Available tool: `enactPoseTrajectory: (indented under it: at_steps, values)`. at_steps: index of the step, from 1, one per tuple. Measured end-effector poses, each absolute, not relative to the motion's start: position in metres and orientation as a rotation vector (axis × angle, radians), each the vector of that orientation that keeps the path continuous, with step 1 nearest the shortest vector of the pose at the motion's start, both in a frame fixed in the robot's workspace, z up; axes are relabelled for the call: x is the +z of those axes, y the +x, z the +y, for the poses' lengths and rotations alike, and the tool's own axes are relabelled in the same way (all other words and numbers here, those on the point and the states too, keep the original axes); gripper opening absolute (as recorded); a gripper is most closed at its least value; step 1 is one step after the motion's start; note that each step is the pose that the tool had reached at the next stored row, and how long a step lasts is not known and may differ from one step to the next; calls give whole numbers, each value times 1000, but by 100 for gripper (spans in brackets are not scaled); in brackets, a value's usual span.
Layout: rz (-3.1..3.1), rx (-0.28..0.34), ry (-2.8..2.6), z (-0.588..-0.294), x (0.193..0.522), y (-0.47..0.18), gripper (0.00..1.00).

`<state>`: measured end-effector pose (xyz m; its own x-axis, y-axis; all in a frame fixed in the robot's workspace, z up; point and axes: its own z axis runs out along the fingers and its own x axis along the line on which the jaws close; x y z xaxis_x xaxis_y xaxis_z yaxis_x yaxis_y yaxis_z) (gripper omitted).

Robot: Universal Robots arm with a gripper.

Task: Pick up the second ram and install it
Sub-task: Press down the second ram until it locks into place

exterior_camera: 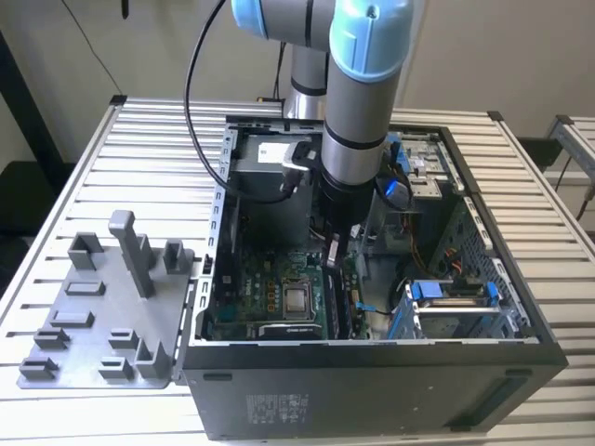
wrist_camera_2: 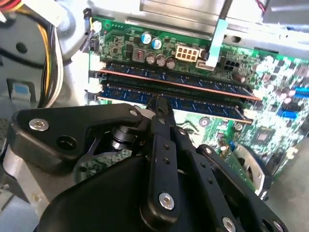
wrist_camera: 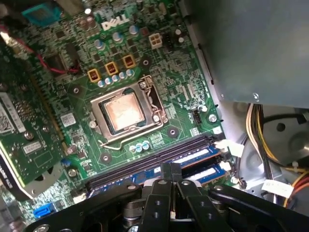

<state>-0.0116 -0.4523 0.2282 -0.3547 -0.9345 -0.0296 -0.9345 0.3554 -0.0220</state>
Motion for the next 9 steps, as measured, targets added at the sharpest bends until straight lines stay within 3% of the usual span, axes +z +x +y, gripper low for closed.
enactPoseTrajectory:
  at_steps: [9]
  values:
    - [2413, 2, -1954, -453, 228, -12, 11]
